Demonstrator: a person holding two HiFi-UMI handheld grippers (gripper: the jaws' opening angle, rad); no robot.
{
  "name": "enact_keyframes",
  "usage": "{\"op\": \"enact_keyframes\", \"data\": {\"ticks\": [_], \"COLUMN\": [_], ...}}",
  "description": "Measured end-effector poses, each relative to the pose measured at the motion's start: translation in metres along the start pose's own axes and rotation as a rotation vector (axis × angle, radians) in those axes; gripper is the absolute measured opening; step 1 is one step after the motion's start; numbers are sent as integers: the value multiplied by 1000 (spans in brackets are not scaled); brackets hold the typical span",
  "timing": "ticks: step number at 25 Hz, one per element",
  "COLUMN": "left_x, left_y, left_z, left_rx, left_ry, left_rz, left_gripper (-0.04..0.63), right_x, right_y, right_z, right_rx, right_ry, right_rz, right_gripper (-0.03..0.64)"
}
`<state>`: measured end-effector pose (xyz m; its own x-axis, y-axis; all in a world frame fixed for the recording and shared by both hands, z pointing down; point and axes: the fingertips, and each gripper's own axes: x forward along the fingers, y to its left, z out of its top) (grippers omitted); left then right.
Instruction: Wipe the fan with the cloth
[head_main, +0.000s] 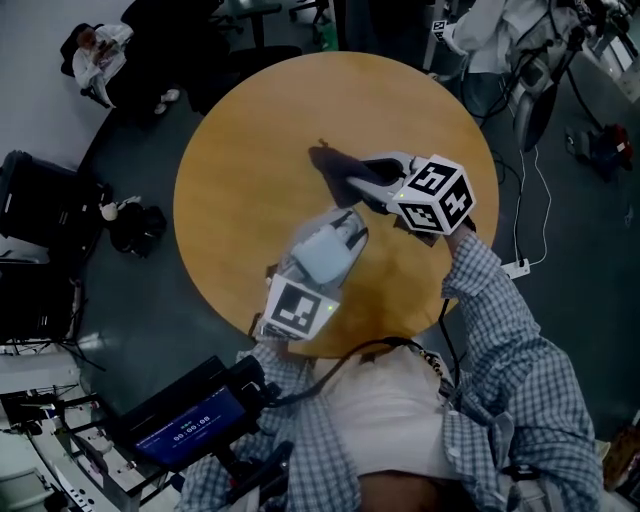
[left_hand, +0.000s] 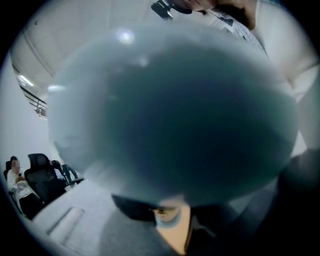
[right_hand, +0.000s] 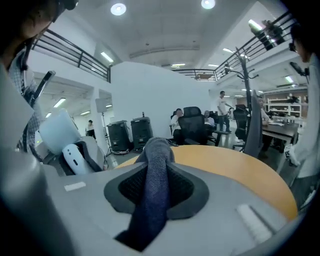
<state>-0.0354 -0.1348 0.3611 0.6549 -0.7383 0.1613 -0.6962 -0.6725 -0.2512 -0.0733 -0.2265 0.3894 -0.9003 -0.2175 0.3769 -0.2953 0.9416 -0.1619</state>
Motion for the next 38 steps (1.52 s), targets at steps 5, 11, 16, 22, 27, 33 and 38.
{"op": "enact_keyframes", "data": {"ticks": [5, 11, 16, 22, 27, 33, 38], "left_x": [3, 14, 22, 32, 41, 51, 57], "left_y": [11, 13, 5, 8, 11, 11, 5], "left_z": [-46, -94, -134, -165, -179, -185, -188], "left_rx": [-56, -116, -162, -208, -254, -241, -216], "left_ry": [69, 114, 169, 208, 231, 253, 259], "left_rz": [38, 41, 26, 21, 11, 6, -5], "left_gripper": [127, 127, 127, 127, 127, 127, 127], "right_x": [-16, -10, 4, 19, 25, 25, 27], "right_y": [-17, -14, -12, -18, -25, -34, -35], "right_z": [-32, -87, -137, -175, -192, -207, -213], "right_rx": [110, 245, 344, 394, 385, 254, 171], "right_ry": [-20, -4, 47, 125, 187, 247, 261], "right_rz": [-75, -81, -97, -128, -154, -219, -272], "right_gripper": [91, 91, 91, 91, 94, 100, 121]}}
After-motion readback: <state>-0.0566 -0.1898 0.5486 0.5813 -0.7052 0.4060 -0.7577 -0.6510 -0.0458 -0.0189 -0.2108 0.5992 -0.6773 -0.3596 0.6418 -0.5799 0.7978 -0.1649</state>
